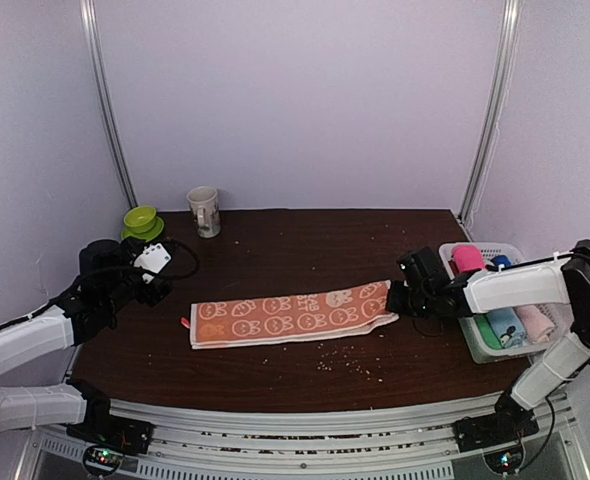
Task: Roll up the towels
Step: Fold the towel at the center of the board.
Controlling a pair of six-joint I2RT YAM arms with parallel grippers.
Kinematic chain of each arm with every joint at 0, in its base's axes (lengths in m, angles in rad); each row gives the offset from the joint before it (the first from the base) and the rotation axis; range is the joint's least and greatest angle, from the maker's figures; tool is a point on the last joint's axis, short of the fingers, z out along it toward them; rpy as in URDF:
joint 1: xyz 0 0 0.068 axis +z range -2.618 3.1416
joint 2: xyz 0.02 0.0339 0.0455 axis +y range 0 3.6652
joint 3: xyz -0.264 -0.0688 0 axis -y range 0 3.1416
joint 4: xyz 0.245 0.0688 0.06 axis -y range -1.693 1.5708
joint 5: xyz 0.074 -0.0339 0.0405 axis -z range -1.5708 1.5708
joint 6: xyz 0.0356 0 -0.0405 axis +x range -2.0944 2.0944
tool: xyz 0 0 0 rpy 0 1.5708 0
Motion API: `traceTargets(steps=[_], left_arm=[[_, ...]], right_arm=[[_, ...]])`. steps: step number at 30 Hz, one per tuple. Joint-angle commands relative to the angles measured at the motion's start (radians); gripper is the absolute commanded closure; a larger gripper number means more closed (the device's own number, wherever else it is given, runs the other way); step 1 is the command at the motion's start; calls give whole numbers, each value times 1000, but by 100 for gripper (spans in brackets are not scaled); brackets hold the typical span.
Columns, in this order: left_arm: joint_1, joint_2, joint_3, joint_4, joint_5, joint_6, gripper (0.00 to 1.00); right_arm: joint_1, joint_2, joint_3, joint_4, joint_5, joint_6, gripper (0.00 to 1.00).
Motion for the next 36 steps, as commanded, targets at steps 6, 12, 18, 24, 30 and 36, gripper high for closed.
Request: traceTargets(steps=[6, 12, 18, 24, 30, 36], left_arm=[[4, -10, -12, 19, 17, 7, 2], [3, -8, -13, 17, 22, 6, 2], [3, 4, -15, 19, 19, 7, 2], [4, 12, -22, 30, 10, 10, 2], [4, 14, -27, 37, 6, 13, 2], [4, 17, -29, 40, 6, 13, 2]], right_arm=[[-54, -207, 99, -183, 115, -158, 100], [1, -152, 188, -178, 9, -200, 100], [141, 27, 343, -161, -13, -199, 100], [256, 201, 563, -177, -25, -215, 100], [338, 345, 731, -195, -48, -228, 100], [389, 460, 836, -204, -88, -241, 100]])
